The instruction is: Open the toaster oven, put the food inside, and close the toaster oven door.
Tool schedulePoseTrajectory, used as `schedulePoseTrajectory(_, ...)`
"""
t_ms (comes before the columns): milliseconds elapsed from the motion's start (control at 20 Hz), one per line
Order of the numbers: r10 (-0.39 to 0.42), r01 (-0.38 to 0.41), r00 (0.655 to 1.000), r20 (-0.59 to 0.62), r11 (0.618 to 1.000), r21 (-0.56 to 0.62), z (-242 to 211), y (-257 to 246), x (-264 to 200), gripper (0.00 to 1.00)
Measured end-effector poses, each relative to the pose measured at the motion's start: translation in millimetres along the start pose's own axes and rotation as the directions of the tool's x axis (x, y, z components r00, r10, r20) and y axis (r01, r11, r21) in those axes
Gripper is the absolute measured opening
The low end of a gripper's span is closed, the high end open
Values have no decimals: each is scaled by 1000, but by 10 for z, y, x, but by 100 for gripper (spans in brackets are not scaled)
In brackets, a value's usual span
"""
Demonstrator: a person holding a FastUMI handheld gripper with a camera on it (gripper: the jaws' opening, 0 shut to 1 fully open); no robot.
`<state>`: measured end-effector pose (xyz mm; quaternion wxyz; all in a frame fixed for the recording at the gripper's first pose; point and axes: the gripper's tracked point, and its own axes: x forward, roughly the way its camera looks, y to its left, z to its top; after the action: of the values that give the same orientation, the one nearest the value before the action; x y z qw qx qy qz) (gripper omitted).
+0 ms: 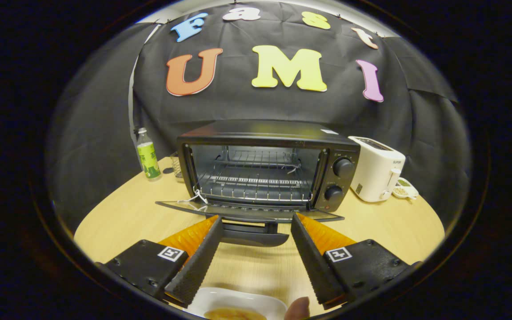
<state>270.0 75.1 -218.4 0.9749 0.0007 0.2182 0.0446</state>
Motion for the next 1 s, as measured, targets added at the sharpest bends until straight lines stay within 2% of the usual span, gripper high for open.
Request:
schedulePoseTrajectory(200,-5,1,994,-105,999,-41,-172,1,1,100)
schedulePoseTrajectory(500,53,-41,951,-303,998,45,-497,41,121,100)
schedulePoseTrajectory(600,53,-45,968,-245,998,38,-364,18,134,100)
schedulePoseTrajectory(750,46,-43,975,-215,999,20,-318,-23,23,100)
schedulePoseTrajectory(1000,70,-68,996,-59,997,31,13,-53,-394,100)
